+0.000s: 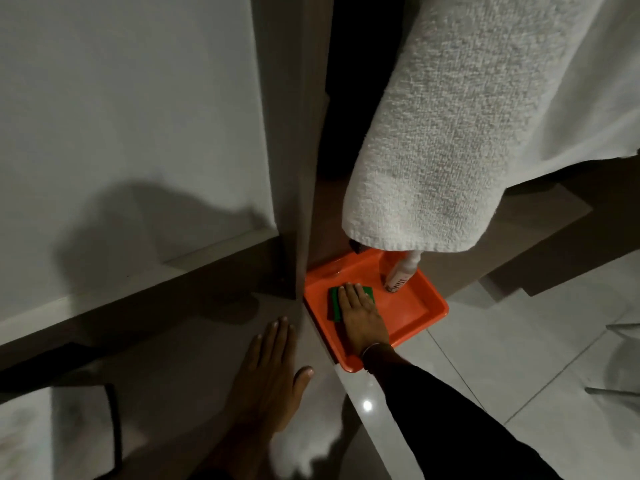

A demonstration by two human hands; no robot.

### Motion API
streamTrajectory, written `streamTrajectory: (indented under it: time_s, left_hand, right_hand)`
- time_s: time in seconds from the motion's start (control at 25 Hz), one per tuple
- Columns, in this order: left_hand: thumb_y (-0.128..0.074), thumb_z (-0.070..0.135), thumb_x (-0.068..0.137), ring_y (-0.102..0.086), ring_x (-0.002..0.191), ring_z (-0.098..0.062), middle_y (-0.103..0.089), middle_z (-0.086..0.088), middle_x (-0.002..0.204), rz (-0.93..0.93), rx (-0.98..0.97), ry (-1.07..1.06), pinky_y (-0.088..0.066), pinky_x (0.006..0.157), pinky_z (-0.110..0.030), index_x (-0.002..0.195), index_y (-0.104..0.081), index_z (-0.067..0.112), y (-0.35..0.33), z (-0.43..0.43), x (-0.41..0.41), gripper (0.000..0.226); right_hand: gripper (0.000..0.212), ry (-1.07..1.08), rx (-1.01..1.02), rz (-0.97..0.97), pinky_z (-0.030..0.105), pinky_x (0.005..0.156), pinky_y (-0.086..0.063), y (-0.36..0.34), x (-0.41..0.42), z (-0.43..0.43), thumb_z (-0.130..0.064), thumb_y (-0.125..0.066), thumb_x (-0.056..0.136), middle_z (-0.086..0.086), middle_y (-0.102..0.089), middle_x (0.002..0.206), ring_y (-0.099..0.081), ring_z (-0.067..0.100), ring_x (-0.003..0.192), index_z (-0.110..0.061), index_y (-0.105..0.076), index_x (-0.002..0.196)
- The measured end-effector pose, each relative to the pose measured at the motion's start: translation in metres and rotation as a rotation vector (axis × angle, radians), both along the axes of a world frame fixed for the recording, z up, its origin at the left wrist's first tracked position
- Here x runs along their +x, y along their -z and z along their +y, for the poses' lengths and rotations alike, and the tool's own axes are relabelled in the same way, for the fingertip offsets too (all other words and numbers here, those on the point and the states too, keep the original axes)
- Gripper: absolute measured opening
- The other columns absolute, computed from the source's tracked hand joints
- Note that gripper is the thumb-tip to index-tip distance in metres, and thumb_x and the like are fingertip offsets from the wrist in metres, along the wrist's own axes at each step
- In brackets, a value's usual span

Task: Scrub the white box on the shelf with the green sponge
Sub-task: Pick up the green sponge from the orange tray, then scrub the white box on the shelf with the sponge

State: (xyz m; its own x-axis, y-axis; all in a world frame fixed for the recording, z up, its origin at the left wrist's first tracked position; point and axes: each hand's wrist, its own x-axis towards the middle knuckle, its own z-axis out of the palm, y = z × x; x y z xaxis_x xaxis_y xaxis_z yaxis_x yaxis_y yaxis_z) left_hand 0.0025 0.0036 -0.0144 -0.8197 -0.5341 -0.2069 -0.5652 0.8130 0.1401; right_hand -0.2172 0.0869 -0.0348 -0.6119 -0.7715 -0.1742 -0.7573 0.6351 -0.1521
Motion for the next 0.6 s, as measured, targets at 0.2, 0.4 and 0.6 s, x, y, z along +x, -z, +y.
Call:
streamTrajectory:
  time_s: [0.2,0.4,0.6]
  left_hand:
    - [-0.026,0.070,0.097,-0.024,0.156,-0.031,-0.021,-0.010,0.169,0.204,0.097,-0.057,-0.007,0.128,-0.041,0.159,-0.024,0.011,-0.068,0.006,0.058,0.085]
    - [-0.030,0.072,0.094,0.021,0.157,-0.014,0.018,0.007,0.171,0.398,0.102,-0.203,-0.001,0.130,-0.041,0.160,0.009,0.027,-0.126,-0.005,0.158,0.089]
    - [-0.043,0.075,0.089,0.013,0.158,-0.010,0.014,0.013,0.172,0.651,0.117,-0.484,-0.005,0.128,-0.044,0.160,0.009,0.033,-0.132,-0.039,0.277,0.097]
  right_hand:
    - [0.062,0.019,-0.184,-0.028,0.043,0.125,-0.017,-0.077,0.043,0.003,-0.020,-0.037,0.099,0.014,-0.026,0.164,-0.019,0.032,0.152,-0.012,-0.021,0.158]
    - [0.078,-0.085,-0.315,-0.069,0.042,0.123,-0.019,-0.133,0.119,0.001,-0.001,-0.056,0.090,0.011,-0.028,0.164,-0.023,0.030,0.151,-0.020,-0.022,0.158]
    - [0.074,-0.180,-0.398,-0.150,0.040,0.122,-0.018,-0.169,0.236,-0.034,0.005,-0.047,0.093,0.005,-0.027,0.164,-0.023,0.023,0.151,-0.028,-0.023,0.155]
